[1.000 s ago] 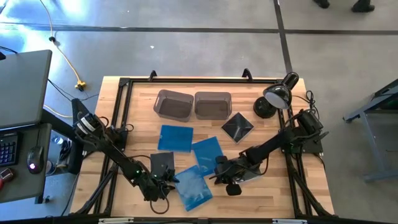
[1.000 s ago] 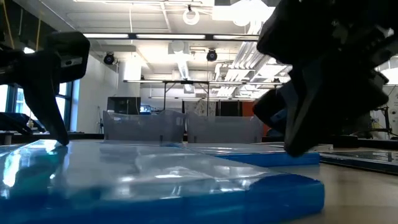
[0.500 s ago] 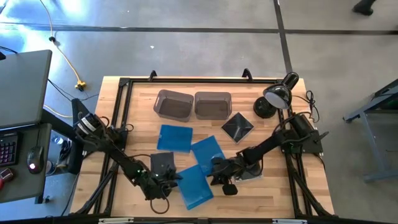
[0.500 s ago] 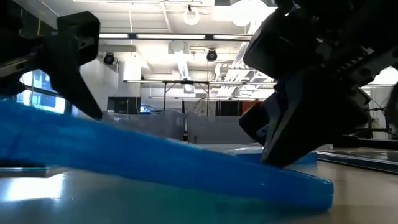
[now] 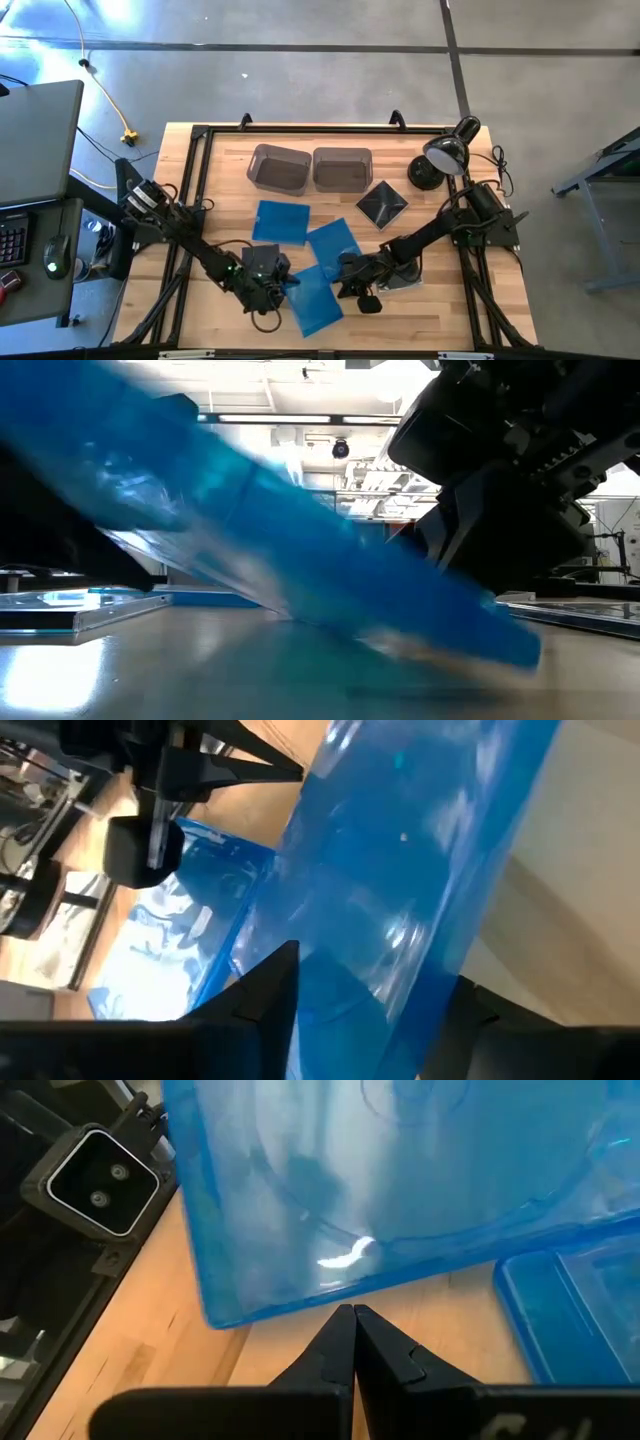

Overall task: Pick & place jewel cases by type
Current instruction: Put the bottom left blue CD case into the left black bin

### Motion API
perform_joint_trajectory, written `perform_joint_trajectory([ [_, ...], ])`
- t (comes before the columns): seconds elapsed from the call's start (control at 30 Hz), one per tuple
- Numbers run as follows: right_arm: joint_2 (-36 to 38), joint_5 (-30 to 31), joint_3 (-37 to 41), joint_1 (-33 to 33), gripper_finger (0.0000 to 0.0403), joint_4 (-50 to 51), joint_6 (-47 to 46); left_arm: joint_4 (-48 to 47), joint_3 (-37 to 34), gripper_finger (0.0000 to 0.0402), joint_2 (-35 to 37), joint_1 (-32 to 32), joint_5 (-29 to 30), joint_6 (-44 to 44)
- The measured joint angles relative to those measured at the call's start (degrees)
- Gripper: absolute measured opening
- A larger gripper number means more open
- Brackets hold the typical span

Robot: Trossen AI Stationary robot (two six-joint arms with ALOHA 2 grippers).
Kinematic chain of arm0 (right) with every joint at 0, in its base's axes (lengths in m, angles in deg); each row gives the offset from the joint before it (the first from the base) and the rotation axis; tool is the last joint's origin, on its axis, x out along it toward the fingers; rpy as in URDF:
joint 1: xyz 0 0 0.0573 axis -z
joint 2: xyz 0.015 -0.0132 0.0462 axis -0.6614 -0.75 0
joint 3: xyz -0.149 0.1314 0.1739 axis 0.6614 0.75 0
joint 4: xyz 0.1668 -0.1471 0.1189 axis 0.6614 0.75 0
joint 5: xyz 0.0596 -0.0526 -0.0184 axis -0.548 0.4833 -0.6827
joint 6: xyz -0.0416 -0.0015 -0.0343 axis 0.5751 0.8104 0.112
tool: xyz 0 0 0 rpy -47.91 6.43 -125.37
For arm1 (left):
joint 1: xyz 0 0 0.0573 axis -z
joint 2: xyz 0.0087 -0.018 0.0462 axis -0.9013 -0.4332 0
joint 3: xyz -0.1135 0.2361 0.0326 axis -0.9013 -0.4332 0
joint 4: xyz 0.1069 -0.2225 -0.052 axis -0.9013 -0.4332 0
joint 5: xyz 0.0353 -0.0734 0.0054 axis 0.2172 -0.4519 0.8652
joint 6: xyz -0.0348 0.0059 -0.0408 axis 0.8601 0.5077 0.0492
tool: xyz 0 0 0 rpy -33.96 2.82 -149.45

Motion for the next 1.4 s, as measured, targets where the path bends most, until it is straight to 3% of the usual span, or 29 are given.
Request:
perform_joint_trajectory([
  [0.13,0.0,-1.0,0.1,0.0,0.0,-1.4,0.0,1.5,0.0,0.0105,0.1,0.0,1.3,-0.1],
  [0.27,1.2,-8.3,0.2,0.0,0.0,-10.0,0.2,1.7,0.1,0.0082,0.2,0.1,3.0,0.0],
  [0.33,3.2,-9.1,0.0,0.0,0.0,-12.1,1.6,1.2,0.1,0.0075,0.2,0.0,3.0,0.4],
  [0.6,11.7,0.0,0.1,0.0,0.0,-3.3,7.6,-0.7,3.2,0.0037,0.2,0.0,1.9,0.4],
  [0.8,17.8,8.0,0.1,-2.4,0.0,2.2,9.5,-11.8,8.5,0.0009,0.2,0.0,6.1,2.0],
  [1.0,26.7,21.2,0.1,-7.6,0.0,7.5,15.2,-29.4,17.0,0.0021,0.2,0.0,19.2,3.4],
  [1.2,31.7,33.5,0.1,-13.7,0.0,8.1,19.5,-57.9,29.1,0.0007,0.2,-1.4,30.7,10.5],
  [1.3,31.8,36.6,0.1,-15.4,0.0,8.4,19.7,-76.0,36.0,0.0011,0.3,-4.1,31.9,20.5],
  [1.4,31.4,38.0,0.1,-15.7,0.0,8.9,19.7,-94.0,42.8,0.0018,0.7,-8.3,29.1,33.7],
])
